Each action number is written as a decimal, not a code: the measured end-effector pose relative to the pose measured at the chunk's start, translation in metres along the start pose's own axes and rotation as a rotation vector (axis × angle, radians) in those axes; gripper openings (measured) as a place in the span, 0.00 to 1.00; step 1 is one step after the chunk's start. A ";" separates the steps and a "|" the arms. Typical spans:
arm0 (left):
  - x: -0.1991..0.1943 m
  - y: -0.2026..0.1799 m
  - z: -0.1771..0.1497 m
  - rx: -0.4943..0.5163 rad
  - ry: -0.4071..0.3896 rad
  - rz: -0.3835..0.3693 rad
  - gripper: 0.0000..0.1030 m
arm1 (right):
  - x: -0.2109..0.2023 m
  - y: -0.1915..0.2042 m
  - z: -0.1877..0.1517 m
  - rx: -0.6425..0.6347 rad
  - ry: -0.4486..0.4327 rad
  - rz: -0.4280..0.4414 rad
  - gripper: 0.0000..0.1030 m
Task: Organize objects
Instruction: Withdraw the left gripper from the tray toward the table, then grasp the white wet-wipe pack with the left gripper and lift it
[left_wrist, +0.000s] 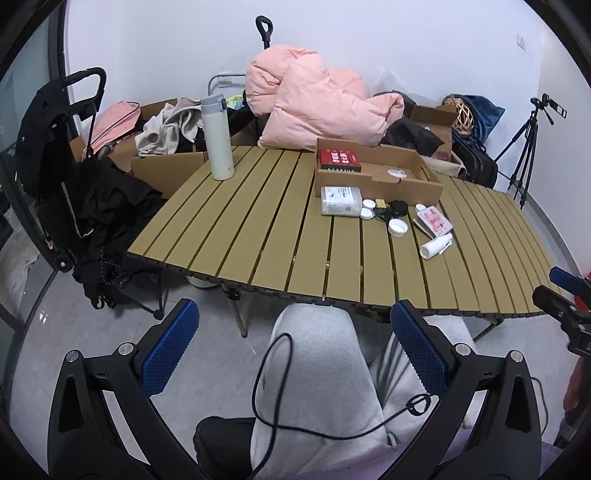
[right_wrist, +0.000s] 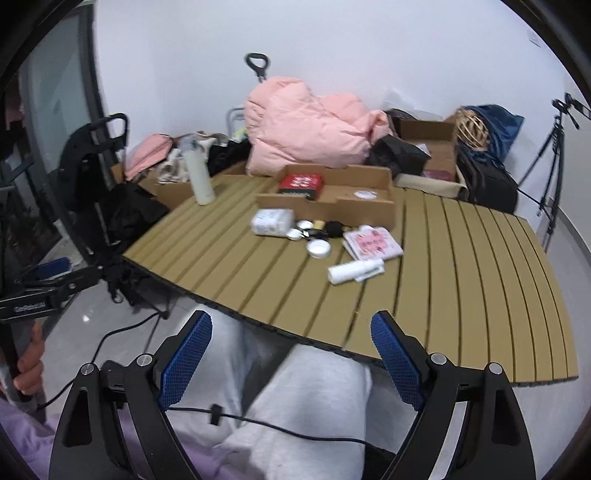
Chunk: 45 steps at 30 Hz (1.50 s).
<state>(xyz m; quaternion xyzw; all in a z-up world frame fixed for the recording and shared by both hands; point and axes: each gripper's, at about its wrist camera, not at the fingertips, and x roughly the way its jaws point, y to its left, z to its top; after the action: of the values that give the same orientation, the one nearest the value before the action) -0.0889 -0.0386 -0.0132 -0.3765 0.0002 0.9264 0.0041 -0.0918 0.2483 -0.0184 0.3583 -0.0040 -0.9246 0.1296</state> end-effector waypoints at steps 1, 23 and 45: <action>0.006 -0.003 -0.001 0.012 0.004 0.000 1.00 | 0.007 -0.002 -0.002 0.000 0.017 -0.034 0.88; 0.259 -0.030 0.121 0.008 0.171 -0.171 0.80 | 0.239 -0.037 0.098 0.118 0.154 0.169 0.49; 0.295 -0.026 0.143 -0.098 0.223 -0.389 0.23 | 0.345 0.000 0.144 0.200 0.215 0.253 0.28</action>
<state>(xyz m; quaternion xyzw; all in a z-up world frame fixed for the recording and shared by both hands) -0.4002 -0.0096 -0.1165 -0.4691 -0.1168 0.8598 0.1645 -0.4327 0.1524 -0.1395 0.4627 -0.1272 -0.8523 0.2082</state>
